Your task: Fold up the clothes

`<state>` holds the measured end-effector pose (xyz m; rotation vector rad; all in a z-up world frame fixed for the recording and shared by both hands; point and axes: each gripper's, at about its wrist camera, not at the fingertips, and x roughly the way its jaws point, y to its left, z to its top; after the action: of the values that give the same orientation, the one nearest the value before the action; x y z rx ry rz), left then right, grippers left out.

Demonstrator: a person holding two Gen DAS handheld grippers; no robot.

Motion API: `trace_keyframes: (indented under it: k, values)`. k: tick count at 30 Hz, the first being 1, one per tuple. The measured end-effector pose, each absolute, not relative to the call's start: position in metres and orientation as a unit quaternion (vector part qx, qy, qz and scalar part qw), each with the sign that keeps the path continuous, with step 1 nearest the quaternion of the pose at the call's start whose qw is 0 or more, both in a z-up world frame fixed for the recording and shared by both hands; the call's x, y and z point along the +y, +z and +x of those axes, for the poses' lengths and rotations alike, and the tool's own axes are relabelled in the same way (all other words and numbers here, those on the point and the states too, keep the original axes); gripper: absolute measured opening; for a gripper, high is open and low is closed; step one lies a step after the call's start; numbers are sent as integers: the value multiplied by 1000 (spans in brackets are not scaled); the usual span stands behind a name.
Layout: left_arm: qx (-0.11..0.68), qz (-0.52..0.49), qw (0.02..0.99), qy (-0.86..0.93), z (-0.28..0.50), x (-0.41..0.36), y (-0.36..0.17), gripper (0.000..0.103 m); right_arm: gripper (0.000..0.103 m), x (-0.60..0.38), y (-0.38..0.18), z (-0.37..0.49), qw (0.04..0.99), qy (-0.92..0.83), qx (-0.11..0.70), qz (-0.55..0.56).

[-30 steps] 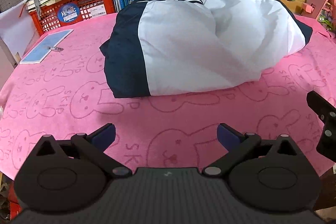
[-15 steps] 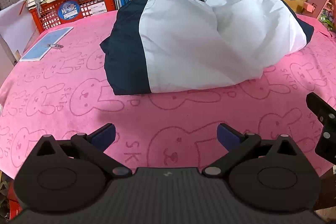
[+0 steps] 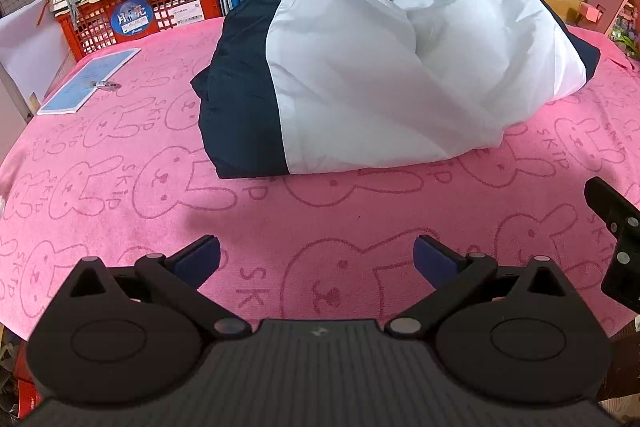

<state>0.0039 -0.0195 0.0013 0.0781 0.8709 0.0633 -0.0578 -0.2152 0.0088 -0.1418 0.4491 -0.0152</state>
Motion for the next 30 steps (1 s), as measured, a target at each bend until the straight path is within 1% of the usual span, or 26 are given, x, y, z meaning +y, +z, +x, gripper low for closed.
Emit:
trace_keyframes:
  k: [11, 15, 25, 30]
  values:
    - [418, 28, 907, 32, 6, -15, 2, 103, 103, -217, 8, -54, 971, -10, 232, -61]
    - [414, 26, 909, 33, 7, -15, 3, 103, 103, -211, 5, -52, 969, -24, 232, -86]
    - [411, 11, 910, 48, 10, -5, 5, 103, 103, -228, 7, -52, 973, 1, 228, -25]
    - [414, 11, 909, 51, 11, -4, 4, 103, 103, -233, 6, -50, 971, -2, 239, -5]
